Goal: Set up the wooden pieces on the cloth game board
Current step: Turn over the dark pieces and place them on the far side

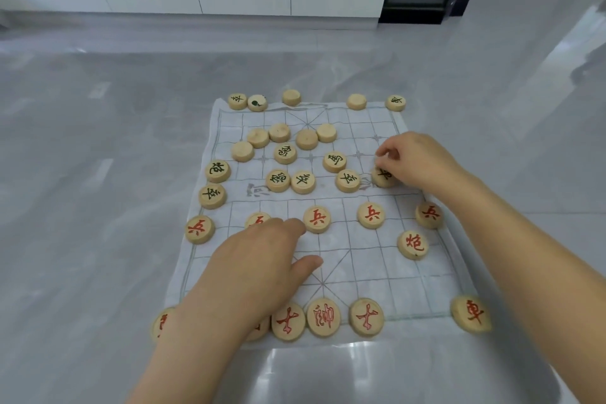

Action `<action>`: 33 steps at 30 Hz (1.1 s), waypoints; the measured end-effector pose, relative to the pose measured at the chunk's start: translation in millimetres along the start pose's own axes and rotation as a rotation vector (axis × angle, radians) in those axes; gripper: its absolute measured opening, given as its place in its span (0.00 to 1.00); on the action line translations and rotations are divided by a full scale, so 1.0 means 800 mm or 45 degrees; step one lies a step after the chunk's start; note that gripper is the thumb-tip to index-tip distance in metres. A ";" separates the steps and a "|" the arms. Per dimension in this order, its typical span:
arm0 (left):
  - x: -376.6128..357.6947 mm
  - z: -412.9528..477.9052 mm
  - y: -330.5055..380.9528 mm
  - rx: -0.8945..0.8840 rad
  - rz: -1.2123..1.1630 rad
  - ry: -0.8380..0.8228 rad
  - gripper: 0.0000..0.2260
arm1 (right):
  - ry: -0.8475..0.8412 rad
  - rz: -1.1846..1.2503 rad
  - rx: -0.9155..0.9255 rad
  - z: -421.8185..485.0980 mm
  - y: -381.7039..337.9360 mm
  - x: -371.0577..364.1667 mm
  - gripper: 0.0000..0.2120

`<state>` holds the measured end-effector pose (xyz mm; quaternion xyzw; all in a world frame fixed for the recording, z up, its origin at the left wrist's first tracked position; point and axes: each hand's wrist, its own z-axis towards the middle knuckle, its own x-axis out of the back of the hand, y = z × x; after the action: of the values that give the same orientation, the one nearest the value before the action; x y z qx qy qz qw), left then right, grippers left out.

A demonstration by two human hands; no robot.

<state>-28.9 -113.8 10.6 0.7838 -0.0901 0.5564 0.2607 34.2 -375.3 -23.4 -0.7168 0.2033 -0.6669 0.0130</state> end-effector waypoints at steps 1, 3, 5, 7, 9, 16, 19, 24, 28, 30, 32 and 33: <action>0.000 0.000 -0.002 0.007 0.005 -0.001 0.19 | 0.056 0.028 0.007 0.009 -0.008 -0.002 0.13; 0.002 0.001 -0.006 0.025 0.009 -0.007 0.20 | 0.133 0.179 0.048 0.029 -0.031 -0.010 0.14; 0.004 0.001 -0.012 0.051 0.000 -0.005 0.21 | 0.138 0.291 0.094 0.050 -0.057 -0.022 0.17; 0.008 0.002 -0.021 0.086 -0.007 0.011 0.21 | 0.086 0.272 0.145 0.068 -0.074 -0.034 0.22; 0.010 0.002 -0.033 0.120 -0.001 0.028 0.19 | 0.036 0.175 0.175 0.080 -0.079 -0.041 0.23; 0.015 -0.003 -0.063 0.170 0.004 0.097 0.19 | 0.143 0.196 0.179 0.073 -0.074 -0.036 0.15; 0.013 -0.010 -0.077 0.163 -0.019 0.106 0.19 | 0.231 0.320 0.186 0.059 -0.063 -0.030 0.10; 0.010 0.003 -0.103 0.232 -0.378 0.326 0.18 | 0.199 0.252 0.076 0.050 -0.042 -0.027 0.13; 0.005 0.033 -0.135 0.372 -0.592 0.630 0.17 | 0.205 0.087 0.040 0.047 -0.041 -0.032 0.15; 0.002 0.052 -0.146 0.441 -0.675 0.698 0.17 | 0.221 0.077 0.117 0.046 -0.058 -0.034 0.19; 0.003 0.082 -0.149 0.423 -0.592 0.666 0.18 | 0.165 0.143 0.204 0.047 -0.085 -0.036 0.20; 0.004 0.099 -0.148 0.390 -0.538 0.615 0.19 | 0.141 0.153 0.237 0.050 -0.097 -0.039 0.19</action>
<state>88.6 -53.0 -42.0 0.6608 0.2227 0.6666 0.2634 93.0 -304.2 -35.0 -0.6611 0.1836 -0.7193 0.1083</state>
